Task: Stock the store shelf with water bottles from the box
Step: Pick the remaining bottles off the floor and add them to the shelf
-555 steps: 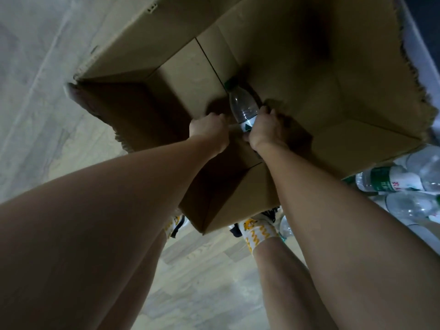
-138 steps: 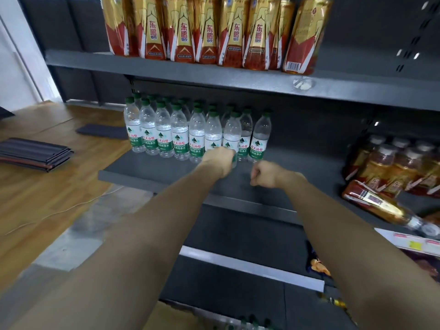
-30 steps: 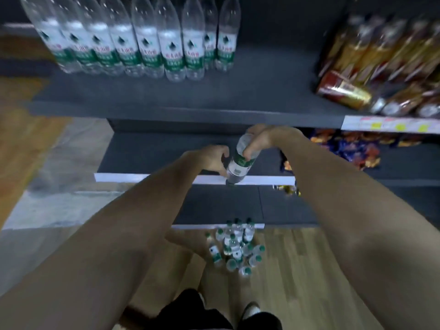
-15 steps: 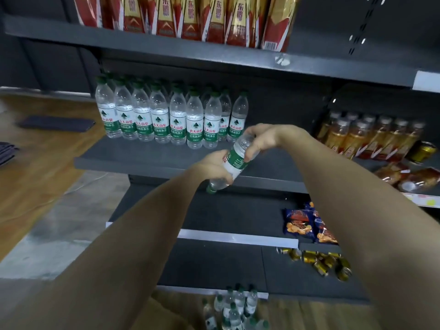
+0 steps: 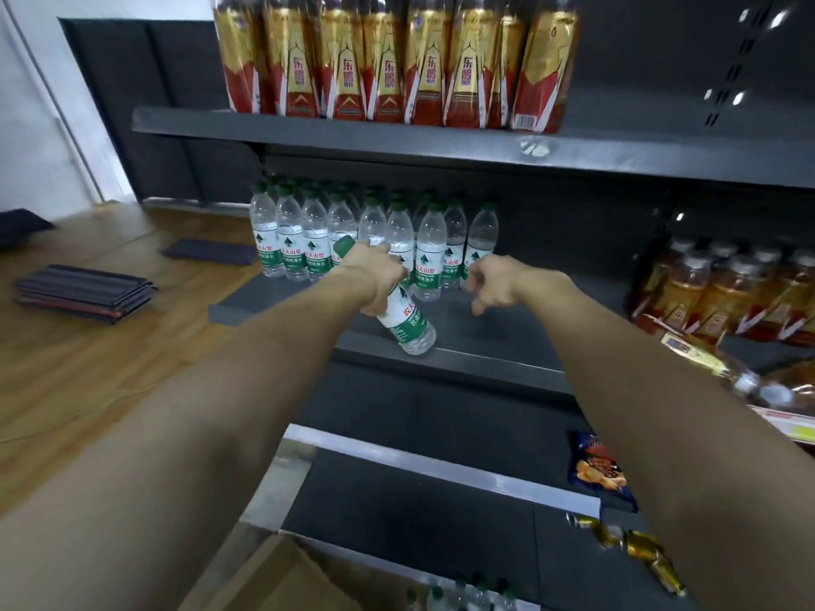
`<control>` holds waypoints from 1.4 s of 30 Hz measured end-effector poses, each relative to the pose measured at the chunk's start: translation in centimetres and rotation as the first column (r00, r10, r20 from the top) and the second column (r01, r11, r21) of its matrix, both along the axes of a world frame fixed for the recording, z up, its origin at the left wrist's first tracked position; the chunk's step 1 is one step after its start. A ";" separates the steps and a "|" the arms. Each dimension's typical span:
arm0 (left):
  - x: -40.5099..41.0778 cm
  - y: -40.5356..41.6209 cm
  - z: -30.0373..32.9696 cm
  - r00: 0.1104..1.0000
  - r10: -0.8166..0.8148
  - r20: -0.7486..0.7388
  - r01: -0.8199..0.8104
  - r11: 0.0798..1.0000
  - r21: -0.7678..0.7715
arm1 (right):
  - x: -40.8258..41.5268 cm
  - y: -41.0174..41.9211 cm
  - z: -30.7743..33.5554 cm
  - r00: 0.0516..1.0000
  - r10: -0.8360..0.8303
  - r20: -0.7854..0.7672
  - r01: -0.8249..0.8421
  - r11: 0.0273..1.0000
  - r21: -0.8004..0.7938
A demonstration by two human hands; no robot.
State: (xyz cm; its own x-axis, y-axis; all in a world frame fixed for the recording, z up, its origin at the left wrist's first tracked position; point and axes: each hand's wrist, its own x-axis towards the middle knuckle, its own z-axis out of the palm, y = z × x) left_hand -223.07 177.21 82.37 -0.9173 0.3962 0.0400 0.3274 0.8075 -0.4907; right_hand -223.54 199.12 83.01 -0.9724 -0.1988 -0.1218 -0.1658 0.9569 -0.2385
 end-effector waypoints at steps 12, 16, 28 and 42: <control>-1.5 -7.1 1.1 0.987 0.159 -0.020 -0.160 0.971 -0.177 | -3.0 -8.7 -3.0 0.985 0.173 0.004 -0.173 0.984 -0.032; -3.6 -10.2 0.8 0.987 0.162 -0.024 -0.164 0.972 -0.171 | -4.9 -12.4 -3.9 0.980 0.200 0.023 -0.199 0.979 -0.034; -13.1 -19.9 -0.2 0.986 0.154 -0.058 -0.164 0.901 -0.402 | -14.2 -24.4 -4.5 0.984 0.179 0.006 -0.178 0.983 -0.042; -18.0 -19.3 2.2 1.000 -0.011 0.006 0.013 0.912 -0.410 | -17.7 -27.4 -2.8 0.990 0.140 0.033 -0.141 0.990 0.021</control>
State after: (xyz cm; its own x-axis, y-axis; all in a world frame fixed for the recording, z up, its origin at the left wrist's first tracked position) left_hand -241.04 157.92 84.53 -0.9123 0.3879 -0.1317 0.3382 0.5319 -0.7763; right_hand -241.21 171.72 80.17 -0.9307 -0.3300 -0.1580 -0.2917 0.9299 -0.2240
